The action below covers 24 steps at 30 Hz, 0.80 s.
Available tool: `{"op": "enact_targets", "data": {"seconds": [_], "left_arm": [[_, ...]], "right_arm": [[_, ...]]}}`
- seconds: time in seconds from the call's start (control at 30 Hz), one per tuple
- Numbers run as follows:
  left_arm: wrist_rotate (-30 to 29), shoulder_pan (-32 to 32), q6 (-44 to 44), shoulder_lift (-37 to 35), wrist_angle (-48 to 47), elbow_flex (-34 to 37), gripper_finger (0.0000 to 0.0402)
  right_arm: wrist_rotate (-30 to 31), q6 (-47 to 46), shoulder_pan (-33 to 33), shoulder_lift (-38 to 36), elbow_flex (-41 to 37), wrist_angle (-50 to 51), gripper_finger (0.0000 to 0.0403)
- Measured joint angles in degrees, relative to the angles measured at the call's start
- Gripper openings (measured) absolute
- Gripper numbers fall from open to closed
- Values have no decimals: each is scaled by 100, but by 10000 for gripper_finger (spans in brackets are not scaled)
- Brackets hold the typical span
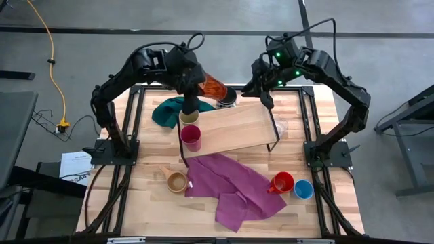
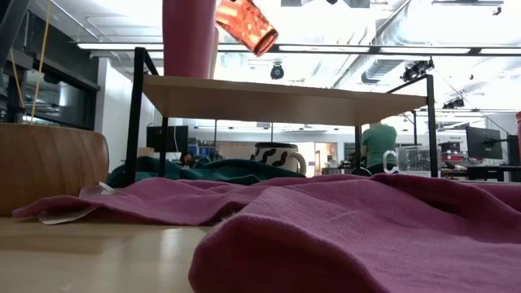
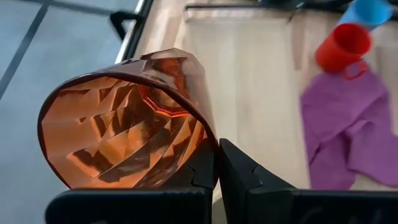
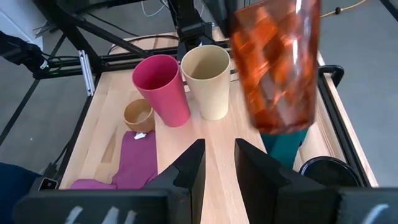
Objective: Stack small to large cups/mugs on shelf
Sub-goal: Put the red cup on the shelf
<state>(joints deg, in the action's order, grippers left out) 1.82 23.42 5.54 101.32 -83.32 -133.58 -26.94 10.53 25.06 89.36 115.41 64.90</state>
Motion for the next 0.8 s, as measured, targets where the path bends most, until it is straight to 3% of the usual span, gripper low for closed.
{"op": "enact_targets", "data": {"seconds": [0.3,0.8], "left_arm": [[374,-194,-131,2,563,0,0],[606,-391,28,517,101,-1,0]], "right_arm": [[0,-18,46,0,0,-295,78],[-6,-14,246,-71,0,-349,78]]}}
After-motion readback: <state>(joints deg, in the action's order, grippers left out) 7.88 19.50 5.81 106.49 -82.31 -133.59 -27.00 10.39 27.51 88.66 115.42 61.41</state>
